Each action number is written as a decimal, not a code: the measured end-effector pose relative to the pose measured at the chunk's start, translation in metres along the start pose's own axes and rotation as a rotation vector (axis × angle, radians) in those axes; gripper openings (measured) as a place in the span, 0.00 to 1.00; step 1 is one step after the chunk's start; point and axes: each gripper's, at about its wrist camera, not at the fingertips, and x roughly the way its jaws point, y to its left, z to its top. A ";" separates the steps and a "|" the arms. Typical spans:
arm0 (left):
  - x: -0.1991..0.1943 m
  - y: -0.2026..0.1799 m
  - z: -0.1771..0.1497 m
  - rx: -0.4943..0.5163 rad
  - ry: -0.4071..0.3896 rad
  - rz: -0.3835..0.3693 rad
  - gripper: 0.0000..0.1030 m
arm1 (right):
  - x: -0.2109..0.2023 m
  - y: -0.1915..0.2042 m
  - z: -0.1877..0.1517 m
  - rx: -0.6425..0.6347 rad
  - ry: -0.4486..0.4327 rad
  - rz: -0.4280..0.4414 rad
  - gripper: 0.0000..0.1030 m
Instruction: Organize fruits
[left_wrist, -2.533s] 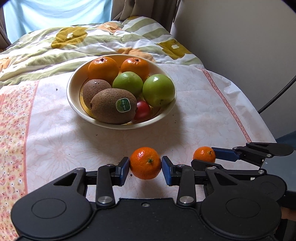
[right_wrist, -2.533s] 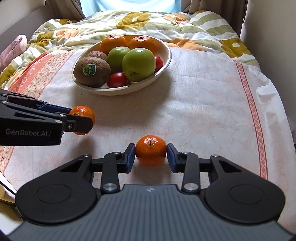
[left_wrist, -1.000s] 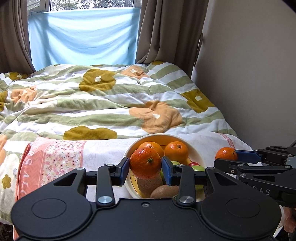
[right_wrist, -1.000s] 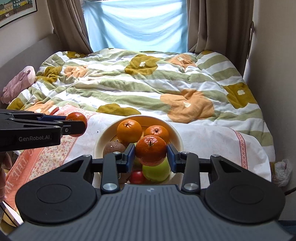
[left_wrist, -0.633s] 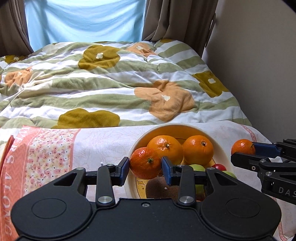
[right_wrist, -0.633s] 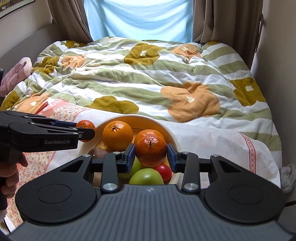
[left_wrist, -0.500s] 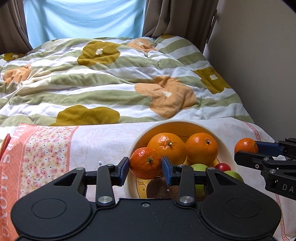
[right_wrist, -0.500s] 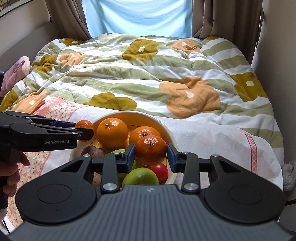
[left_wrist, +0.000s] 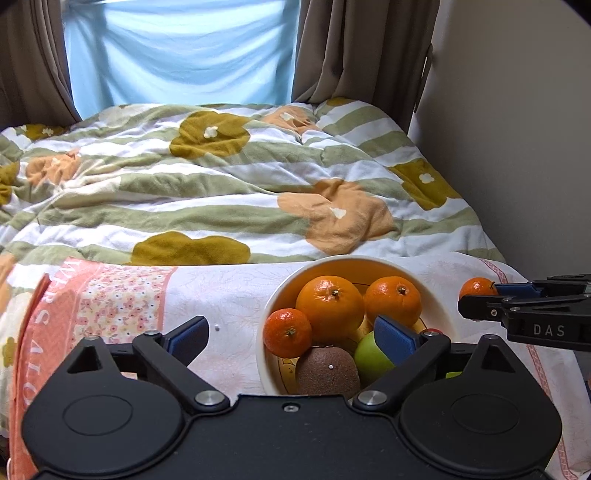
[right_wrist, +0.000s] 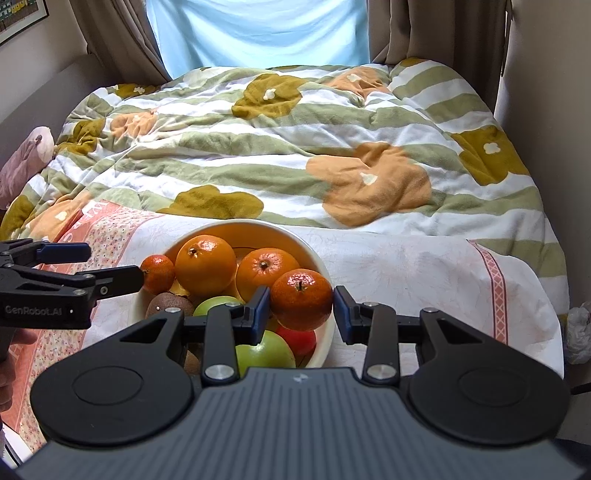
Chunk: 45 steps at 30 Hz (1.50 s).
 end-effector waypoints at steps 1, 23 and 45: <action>-0.005 -0.002 -0.002 0.016 -0.010 0.016 0.97 | 0.001 0.001 0.000 0.002 0.001 0.004 0.50; -0.042 0.009 -0.027 -0.027 -0.052 0.079 0.99 | 0.024 0.023 -0.005 0.015 -0.011 0.073 1.00; -0.162 0.013 -0.042 -0.051 -0.246 0.123 1.00 | -0.125 0.064 -0.041 0.015 -0.157 -0.079 1.00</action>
